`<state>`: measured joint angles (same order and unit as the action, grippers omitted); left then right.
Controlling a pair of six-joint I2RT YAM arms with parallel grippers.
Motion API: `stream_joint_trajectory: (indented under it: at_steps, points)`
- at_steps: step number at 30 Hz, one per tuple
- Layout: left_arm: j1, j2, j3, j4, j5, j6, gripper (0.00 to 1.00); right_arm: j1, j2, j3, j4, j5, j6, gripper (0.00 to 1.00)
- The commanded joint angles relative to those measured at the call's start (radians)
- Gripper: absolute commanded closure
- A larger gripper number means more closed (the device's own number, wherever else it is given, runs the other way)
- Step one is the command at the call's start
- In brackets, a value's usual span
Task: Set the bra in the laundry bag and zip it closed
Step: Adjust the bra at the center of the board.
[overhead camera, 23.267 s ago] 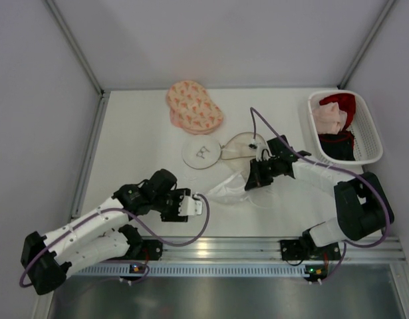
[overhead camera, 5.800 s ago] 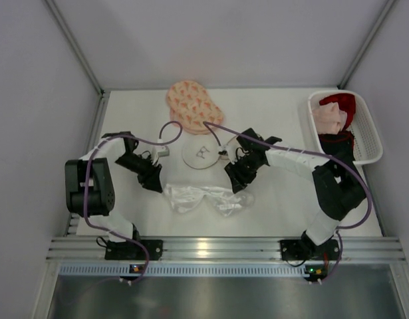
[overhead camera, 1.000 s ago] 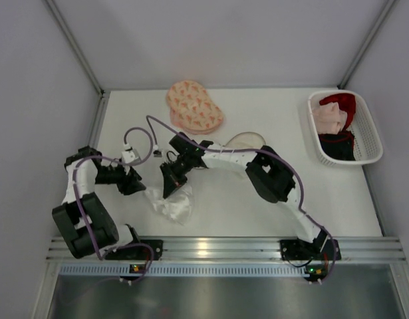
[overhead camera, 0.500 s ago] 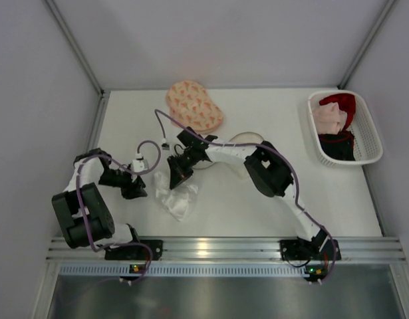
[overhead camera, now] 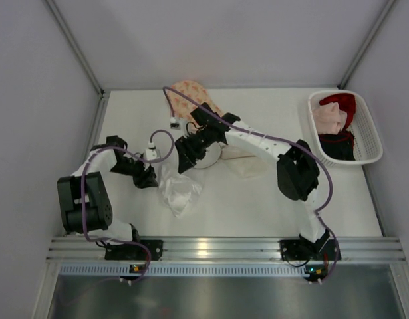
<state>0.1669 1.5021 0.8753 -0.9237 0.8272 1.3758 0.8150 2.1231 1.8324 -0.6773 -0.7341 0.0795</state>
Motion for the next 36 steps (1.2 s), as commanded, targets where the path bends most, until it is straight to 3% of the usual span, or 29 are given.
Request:
stream_joint_trajectory:
  at_steps: [1,12,21,26,31,36]
  points:
    - [-0.006,0.024,0.047,0.045,0.081,-0.057,0.51,-0.005,-0.057,-0.024,-0.094,0.033,-0.119,0.38]
    - [-0.04,0.052,0.045,0.045,0.098,-0.066,0.46,0.03,0.064,-0.005,-0.033,0.042,-0.182,0.37]
    - [-0.04,0.067,0.059,0.045,0.096,-0.077,0.46,0.064,0.118,0.002,0.01,0.03,-0.19,0.42]
    - [-0.04,0.07,0.06,0.045,0.096,-0.07,0.46,0.069,0.147,0.01,0.012,0.024,-0.188,0.51]
    - [-0.041,0.075,0.068,0.043,0.095,-0.078,0.46,0.065,0.156,0.021,0.005,0.039,-0.192,0.47]
    - [-0.005,0.102,0.14,0.043,0.153,-0.234,0.41,0.059,0.112,-0.021,0.028,0.032,-0.169,0.47]
